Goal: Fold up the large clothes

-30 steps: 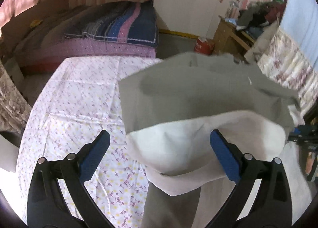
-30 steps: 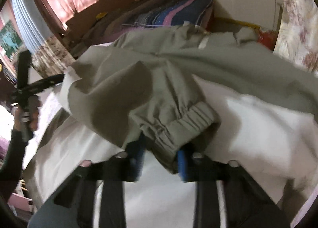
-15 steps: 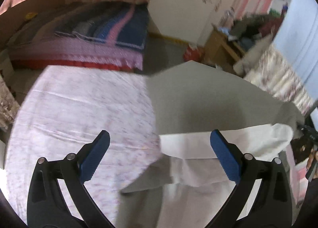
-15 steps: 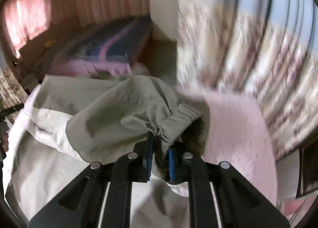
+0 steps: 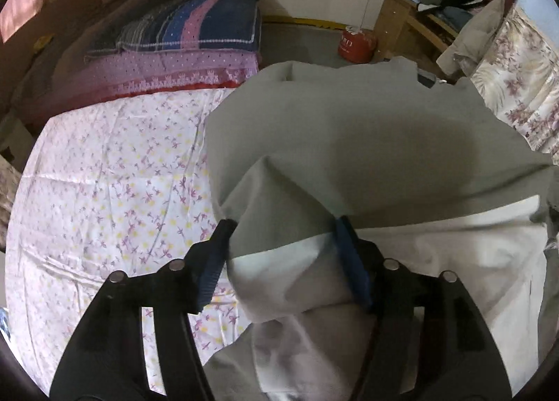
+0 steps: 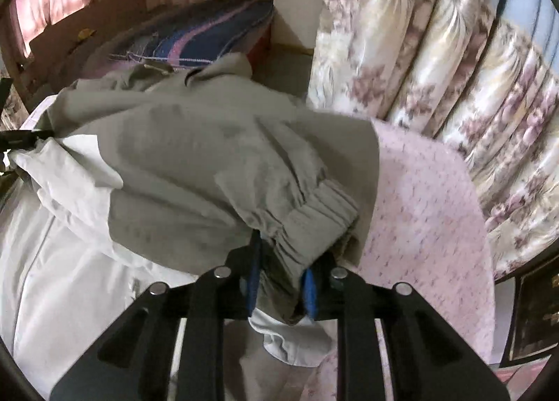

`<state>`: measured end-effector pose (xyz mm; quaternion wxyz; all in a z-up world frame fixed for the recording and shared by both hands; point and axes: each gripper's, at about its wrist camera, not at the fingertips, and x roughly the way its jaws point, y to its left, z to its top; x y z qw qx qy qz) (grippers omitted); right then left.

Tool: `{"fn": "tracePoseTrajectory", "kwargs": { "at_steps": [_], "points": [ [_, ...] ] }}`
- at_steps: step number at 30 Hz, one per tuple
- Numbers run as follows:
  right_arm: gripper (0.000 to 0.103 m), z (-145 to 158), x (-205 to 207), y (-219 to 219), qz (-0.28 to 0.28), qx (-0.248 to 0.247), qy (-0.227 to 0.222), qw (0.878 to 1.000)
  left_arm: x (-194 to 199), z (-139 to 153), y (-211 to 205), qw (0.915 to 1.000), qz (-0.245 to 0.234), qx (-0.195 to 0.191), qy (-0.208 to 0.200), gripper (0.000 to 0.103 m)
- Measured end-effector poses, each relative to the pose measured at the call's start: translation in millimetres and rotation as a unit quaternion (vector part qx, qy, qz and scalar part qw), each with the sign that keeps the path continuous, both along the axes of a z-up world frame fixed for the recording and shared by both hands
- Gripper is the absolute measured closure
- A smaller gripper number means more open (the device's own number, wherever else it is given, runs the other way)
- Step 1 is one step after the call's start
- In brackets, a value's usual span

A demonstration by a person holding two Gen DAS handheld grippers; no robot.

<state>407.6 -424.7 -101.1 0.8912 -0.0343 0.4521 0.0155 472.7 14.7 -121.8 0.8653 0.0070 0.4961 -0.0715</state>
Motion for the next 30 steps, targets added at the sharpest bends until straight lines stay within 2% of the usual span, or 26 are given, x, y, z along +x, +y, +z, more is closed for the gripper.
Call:
{"fn": "tracePoseTrajectory", "kwargs": {
  "at_steps": [1,2,4,6,8,10,11,12,14,15,16,17,19,20,21,23,25,27,30],
  "points": [
    [0.069,4.0,-4.5,-6.8,-0.006,0.02,0.004,1.0,-3.7,2.7,-0.7,0.9999,-0.004,0.01,-0.004,0.039],
    [0.053,11.3,-11.5,-12.0,-0.011,0.027,-0.001,1.0,-10.5,7.8,-0.6,0.9995,-0.005,0.027,-0.014,0.033],
    [0.043,32.2,-31.1,-19.8,-0.007,0.044,-0.033,0.998,-22.3,19.9,3.1,0.9981,0.002,0.052,-0.033,0.023],
    [0.043,56.2,-52.9,-24.6,-0.017,0.065,-0.08,0.995,-38.4,40.9,8.1,0.9962,-0.001,0.058,-0.066,0.016],
    [0.043,69.3,-61.1,-20.5,-0.018,0.065,-0.118,0.991,-50.7,60.2,9.6,0.9926,-0.002,0.061,-0.106,0.004],
    [0.045,73.1,-57.0,-3.9,-0.002,0.05,-0.141,0.989,-51.8,71.7,5.6,0.9895,0.004,0.063,-0.13,0.004],
    [0.052,70.9,-51.4,5.0,0.011,0.047,-0.141,0.989,-49.3,73.8,2.2,0.9901,0.0,0.054,-0.129,0.006],
    [0.057,65.6,-43.5,13.9,0.022,0.038,-0.13,0.99,-44.1,74.1,-3.9,0.9916,-0.011,0.034,-0.124,0.01],
    [0.076,42.4,-17.0,28.9,0.031,-0.018,-0.092,0.995,-33.1,67.0,-15.2,0.9939,-0.029,0.015,-0.105,0.034],
    [0.082,35.6,-10.9,31.3,0.028,-0.039,-0.083,0.995,-23.5,63.1,-22.3,0.995,-0.035,0.014,-0.092,0.042],
    [0.089,24.1,2.8,29.6,0.021,-0.066,-0.071,0.995,-12.6,54.5,-27.4,0.9963,-0.038,0.017,-0.074,0.061],
    [0.092,17.6,11.3,25.3,0.018,-0.071,-0.063,0.995,-3.7,45.6,-31.3,0.9974,-0.039,0.023,-0.056,0.076],
    [0.096,1.8,32.9,12.7,0.005,-0.059,-0.037,0.998,17.3,23.7,-35.9,0.9986,-0.035,0.039,-0.01,0.081],
    [0.097,-4.0,38.6,12.3,0.006,-0.063,-0.031,0.998,23.4,17.9,-35.6,0.9987,-0.033,0.039,0.003,0.086],
    [0.098,-8.5,43.1,13.1,0.009,-0.07,-0.026,0.997,31.0,10.9,-34.2,0.9986,-0.028,0.043,0.015,0.087],
    [0.099,-20.3,53.7,16.1,0.02,-0.086,-0.012,0.996,37.5,5.3,-34.2,0.9975,-0.031,0.06,0.018,0.094],
    [0.1,-26.0,61.1,10.7,0.016,-0.065,-0.008,0.998,43.8,-4.0,-36.7,0.9952,-0.033,0.09,0.019,0.1],
    [0.101,-26.8,63.3,3.7,0.009,-0.039,-0.012,0.999,41.9,-5.6,-46.0,0.9913,-0.042,0.125,0.006,0.101],
    [0.101,-26.9,63.0,0.5,0.008,-0.027,-0.011,1.0,41.2,-9.1,-50.1,0.988,-0.045,0.148,0.0,0.101]
  ]
}}
